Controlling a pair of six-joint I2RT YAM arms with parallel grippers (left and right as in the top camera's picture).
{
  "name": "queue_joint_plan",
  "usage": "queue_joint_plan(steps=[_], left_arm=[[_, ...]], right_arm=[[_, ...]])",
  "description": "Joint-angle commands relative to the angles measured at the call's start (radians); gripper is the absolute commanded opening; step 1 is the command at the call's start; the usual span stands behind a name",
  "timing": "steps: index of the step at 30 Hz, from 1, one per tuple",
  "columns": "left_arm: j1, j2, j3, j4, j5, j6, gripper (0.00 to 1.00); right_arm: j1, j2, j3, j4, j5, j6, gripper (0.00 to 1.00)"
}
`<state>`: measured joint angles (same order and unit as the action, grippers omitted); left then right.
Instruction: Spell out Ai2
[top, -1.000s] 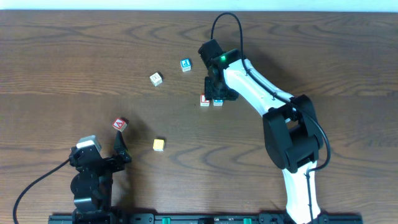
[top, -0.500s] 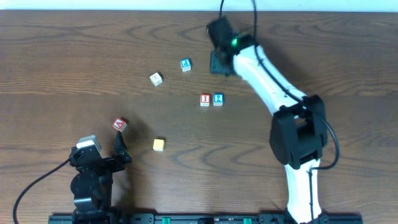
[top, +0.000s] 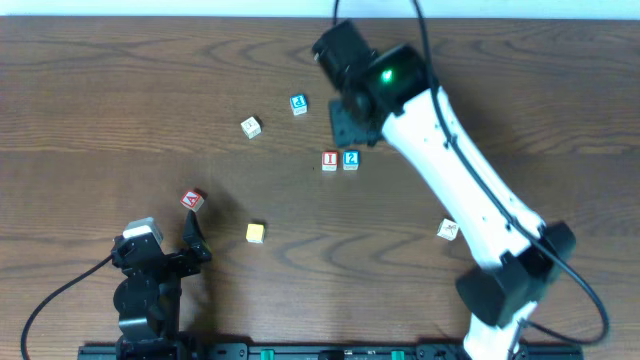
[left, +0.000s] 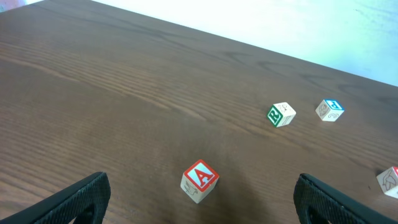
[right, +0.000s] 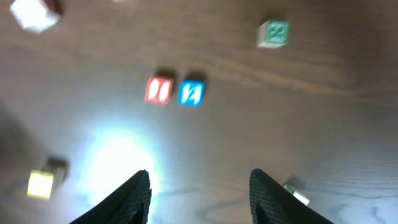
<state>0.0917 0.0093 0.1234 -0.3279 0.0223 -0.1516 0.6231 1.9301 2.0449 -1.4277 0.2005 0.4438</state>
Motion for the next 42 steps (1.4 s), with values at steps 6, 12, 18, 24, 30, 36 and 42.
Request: queue_joint_plan(steps=[6,12,18,24,30,36,42], left_arm=[[0.005,-0.005,-0.022,-0.009,-0.004,0.018,0.95],[0.005,-0.005,-0.022,-0.008,-0.004,0.017,0.95],[0.005,-0.005,-0.022,-0.008,0.074,-0.037,0.95],[0.005,-0.005,-0.022,0.021,0.168,-0.089,0.95],[0.006,0.016,0.022,0.065,0.266,-0.087,0.96],[0.006,0.318,0.297,-0.126,0.017,0.054,0.95],[0.006,0.823,0.620,-0.356,0.089,-0.010,0.95]], right_arm=[[0.135,-0.470,-0.557,0.189,0.007,0.046,0.65],[0.154,-0.730,-0.787,0.283,-0.132,0.050,0.99],[0.154,-0.806,-0.796,0.201,-0.146,0.043,0.99],[0.154,-0.806,-0.796,0.160,-0.146,0.011,0.99],[0.154,-0.806,-0.796,0.192,-0.144,0.011,0.99],[0.154,-0.803,-0.796,0.282,-0.141,0.011,0.99],[0.154,-0.791,-0.796,0.324,-0.099,0.011,0.99]])
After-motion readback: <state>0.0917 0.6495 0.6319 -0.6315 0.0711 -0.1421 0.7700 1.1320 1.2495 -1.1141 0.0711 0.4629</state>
